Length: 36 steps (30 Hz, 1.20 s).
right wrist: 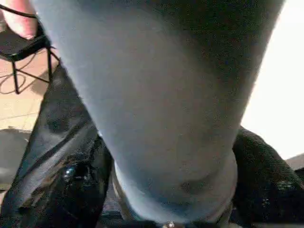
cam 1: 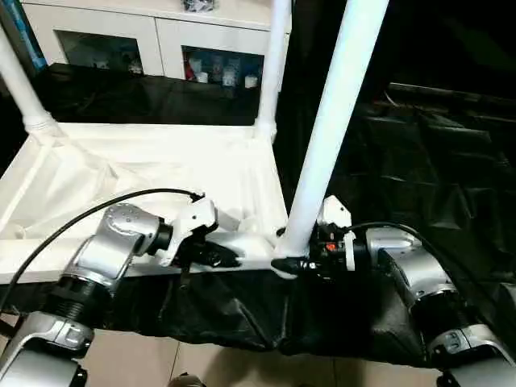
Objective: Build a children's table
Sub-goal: Rotate leg to tighten
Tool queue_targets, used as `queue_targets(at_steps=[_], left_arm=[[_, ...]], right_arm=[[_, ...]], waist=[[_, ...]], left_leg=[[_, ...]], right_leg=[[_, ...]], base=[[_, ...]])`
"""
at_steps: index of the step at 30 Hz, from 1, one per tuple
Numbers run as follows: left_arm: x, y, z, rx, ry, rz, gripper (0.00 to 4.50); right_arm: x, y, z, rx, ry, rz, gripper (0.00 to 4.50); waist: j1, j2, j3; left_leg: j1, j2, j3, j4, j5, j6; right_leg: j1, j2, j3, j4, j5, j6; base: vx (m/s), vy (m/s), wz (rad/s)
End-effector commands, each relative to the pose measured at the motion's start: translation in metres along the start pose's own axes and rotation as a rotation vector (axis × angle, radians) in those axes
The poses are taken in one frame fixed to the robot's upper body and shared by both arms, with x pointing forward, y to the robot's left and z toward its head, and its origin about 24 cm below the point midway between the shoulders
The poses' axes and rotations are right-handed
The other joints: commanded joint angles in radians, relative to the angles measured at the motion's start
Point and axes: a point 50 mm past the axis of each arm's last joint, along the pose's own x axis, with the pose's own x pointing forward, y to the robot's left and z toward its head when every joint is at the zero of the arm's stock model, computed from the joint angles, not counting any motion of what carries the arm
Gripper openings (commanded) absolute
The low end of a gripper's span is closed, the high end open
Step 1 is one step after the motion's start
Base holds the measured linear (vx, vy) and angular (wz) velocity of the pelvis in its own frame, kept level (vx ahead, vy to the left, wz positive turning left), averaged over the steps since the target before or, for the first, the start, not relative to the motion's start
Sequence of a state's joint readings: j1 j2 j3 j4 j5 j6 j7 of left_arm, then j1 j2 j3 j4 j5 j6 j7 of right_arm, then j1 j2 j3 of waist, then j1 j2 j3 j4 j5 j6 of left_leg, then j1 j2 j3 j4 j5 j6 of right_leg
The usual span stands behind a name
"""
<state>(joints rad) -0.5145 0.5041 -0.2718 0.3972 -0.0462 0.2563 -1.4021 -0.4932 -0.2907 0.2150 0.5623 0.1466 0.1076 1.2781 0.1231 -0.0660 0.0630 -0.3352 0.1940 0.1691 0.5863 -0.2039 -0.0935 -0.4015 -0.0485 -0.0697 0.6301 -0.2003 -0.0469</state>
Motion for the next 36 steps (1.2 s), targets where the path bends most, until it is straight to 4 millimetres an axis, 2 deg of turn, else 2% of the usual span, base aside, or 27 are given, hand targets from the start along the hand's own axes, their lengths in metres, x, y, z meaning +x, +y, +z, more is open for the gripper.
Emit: queue_targets(at_steps=[1, 4, 6, 11, 13, 14, 15, 18, 22, 23, 26, 29, 36], left_arm=[[0.01, -0.003, 0.014, 0.06, -0.044, -0.027, 0.0], [0.01, -0.001, 0.014, 0.051, -0.045, -0.01, 0.0], [0.013, 0.004, 0.014, 0.022, -0.047, 0.057, 0.0], [0.027, 0.018, 0.021, -0.018, -0.058, 0.224, 0.0], [0.036, 0.022, 0.028, -0.037, -0.076, 0.286, 0.0], [0.041, 0.023, 0.031, -0.042, -0.082, 0.314, 0.0], [0.047, 0.024, 0.035, -0.046, -0.091, 0.339, 0.0], [0.063, 0.021, 0.045, -0.042, -0.115, 0.369, 0.0], [0.07, 0.019, 0.049, -0.05, -0.138, 0.362, 0.0], [0.07, 0.019, 0.048, -0.042, -0.137, 0.357, 0.0], [0.069, 0.018, 0.046, -0.028, -0.129, 0.345, 0.0], [0.061, 0.016, 0.041, 0.017, -0.118, 0.311, 0.0], [0.045, 0.008, 0.033, 0.097, -0.099, 0.189, 0.0]], right_arm=[[0.02, 0.014, 0.002, -0.022, 0.02, 0.139, 3.13], [0.022, 0.013, 0.002, 0.001, -0.016, 0.107, 2.9], [0.028, 0.007, 0.005, 0.037, -0.095, -0.009, 2.83], [0.042, -0.01, 0.004, 0.122, -0.149, -0.314, 2.79], [0.048, -0.015, 0.003, 0.143, -0.149, -0.414, 2.78], [0.051, -0.017, 0.001, 0.163, -0.143, -0.468, 2.78], [0.056, -0.019, 0.001, 0.182, -0.144, -0.521, 2.77], [0.069, -0.021, 0.005, 0.184, -0.144, -0.622, 2.77], [0.076, -0.017, 0.013, 0.16, -0.197, -0.615, 2.77], [0.077, -0.017, 0.014, 0.165, -0.211, -0.606, 3.31], [0.075, -0.017, 0.016, 0.174, -0.23, -0.574, 3.46], [0.063, -0.018, 0.016, 0.105, -0.224, -0.513, 3.8], [0.045, -0.007, 0.011, 0.026, -0.179, -0.298, 3.8]], waist=[[0.001, 0.014, -0.063], [0.003, 0.014, -0.064], [0.0, 0.011, -0.064], [-0.011, 0.013, -0.059], [-0.012, 0.013, -0.063], [-0.015, 0.015, -0.061], [-0.014, 0.012, -0.064], [-0.011, 0.014, -0.066], [-0.013, 0.013, -0.065], [-0.012, 0.014, -0.065], [-0.013, 0.016, -0.064], [-0.012, 0.014, -0.064], [-0.014, 0.016, -0.066]], left_leg=[[-0.004, 0.044, -0.008, -0.065, -0.115, 0.048], [-0.005, 0.044, -0.009, -0.066, -0.106, 0.044], [-0.005, 0.043, -0.01, -0.067, -0.106, 0.039], [0.001, 0.04, -0.012, -0.072, -0.153, 0.004], [0.0, 0.041, -0.013, -0.071, -0.142, -0.002], [0.0, 0.042, -0.011, -0.071, -0.136, -0.005], [0.0, 0.041, -0.012, -0.07, -0.134, -0.006], [-0.002, 0.04, -0.011, -0.069, -0.11, 0.004], [-0.005, 0.037, -0.01, -0.069, -0.111, 0.018], [-0.005, 0.037, -0.01, -0.069, -0.116, 0.021], [-0.004, 0.04, -0.011, -0.071, -0.129, 0.024], [-0.006, 0.039, -0.011, -0.071, -0.131, 0.029], [-0.008, 0.04, -0.01, -0.067, -0.094, 0.059]], right_leg=[[0.059, -0.101, 0.061, -0.079, -0.183, -0.188], [0.059, -0.101, 0.062, -0.078, -0.169, -0.187], [0.059, -0.101, 0.062, -0.078, -0.175, -0.184], [0.053, -0.104, 0.062, -0.094, -0.31, -0.148], [0.055, -0.105, 0.062, -0.091, -0.295, -0.148], [0.051, -0.104, 0.064, -0.089, -0.266, -0.157], [0.055, -0.105, 0.063, -0.088, -0.26, -0.159], [0.055, -0.103, 0.064, -0.083, -0.207, -0.16], [0.058, -0.101, 0.063, -0.082, -0.176, -0.161], [0.059, -0.102, 0.064, -0.083, -0.183, -0.159], [0.057, -0.103, 0.063, -0.085, -0.197, -0.156], [0.059, -0.103, 0.064, -0.085, -0.203, -0.154], [0.062, -0.101, 0.063, -0.076, -0.113, -0.184]], base=[[0.0, 0.0, 0.0], [0.0, 0.0, 0.0], [0.0, 0.0, 0.0], [0.0, 0.0, 0.0], [0.0, 0.0, 0.0], [0.0, 0.0, 0.0], [0.0, 0.0, 0.0], [0.0, 0.0, 0.0], [0.0, 0.0, 0.0], [0.0, 0.0, 0.0], [0.0, 0.0, 0.0], [0.0, 0.0, 0.0], [0.0, 0.0, 0.0]])
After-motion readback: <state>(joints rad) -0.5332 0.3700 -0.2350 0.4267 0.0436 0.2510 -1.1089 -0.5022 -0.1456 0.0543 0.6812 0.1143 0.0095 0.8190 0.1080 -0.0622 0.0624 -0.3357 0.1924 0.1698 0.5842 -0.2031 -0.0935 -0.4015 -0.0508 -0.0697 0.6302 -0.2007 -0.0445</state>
